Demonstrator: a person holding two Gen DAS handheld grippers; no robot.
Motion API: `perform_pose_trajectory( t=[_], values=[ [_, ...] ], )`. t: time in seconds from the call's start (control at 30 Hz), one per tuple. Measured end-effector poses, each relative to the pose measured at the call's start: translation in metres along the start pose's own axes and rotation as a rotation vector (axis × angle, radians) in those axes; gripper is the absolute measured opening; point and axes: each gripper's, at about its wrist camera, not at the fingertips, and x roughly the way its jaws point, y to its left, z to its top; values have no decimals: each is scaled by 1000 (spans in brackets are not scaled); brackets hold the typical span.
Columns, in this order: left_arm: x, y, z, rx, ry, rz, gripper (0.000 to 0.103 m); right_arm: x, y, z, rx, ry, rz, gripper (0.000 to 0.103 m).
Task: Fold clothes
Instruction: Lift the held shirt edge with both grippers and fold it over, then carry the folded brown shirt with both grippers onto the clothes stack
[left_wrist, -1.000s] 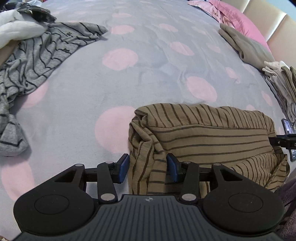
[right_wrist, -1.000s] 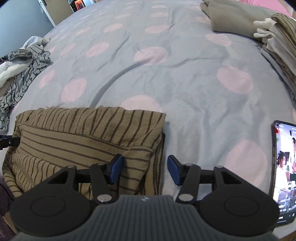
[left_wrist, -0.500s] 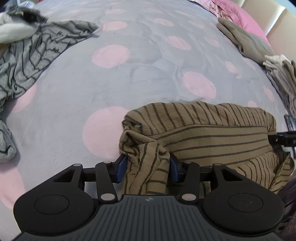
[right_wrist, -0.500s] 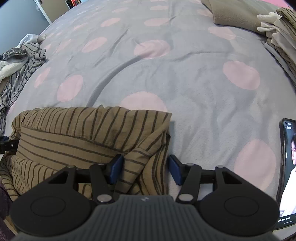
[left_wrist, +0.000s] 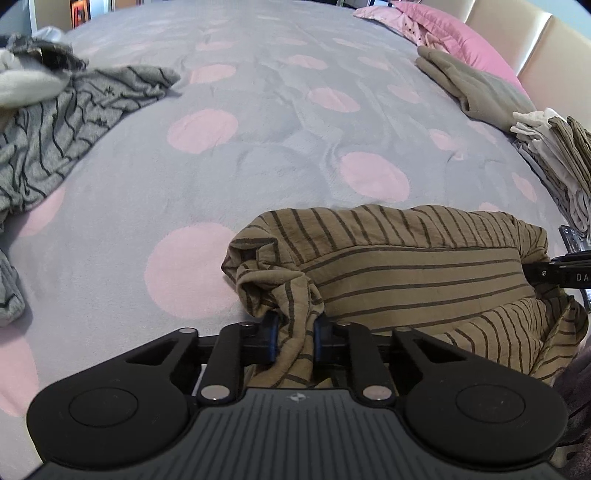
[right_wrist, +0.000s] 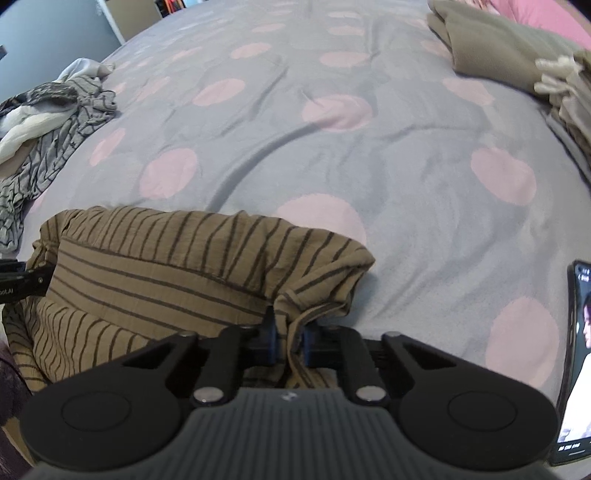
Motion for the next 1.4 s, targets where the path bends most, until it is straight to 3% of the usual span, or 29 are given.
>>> perform_pose_trajectory(
  t=[0.43,0.8,1.0,1.4],
  values=[
    [-54,-15,13,39,-130,19,7,-66,-4,8,38,-152,69,8],
    [-88,-55,61,88,-212,-32,7,-122,-41,45,140,-206,92,8],
    [-87,-110,100,106,-206,-137,7,-170,-87,72,137,-204,25,8],
    [-58,-271,177,132,-198,-433,7,-297,-229,133,178,-217,-229,8]
  ],
)
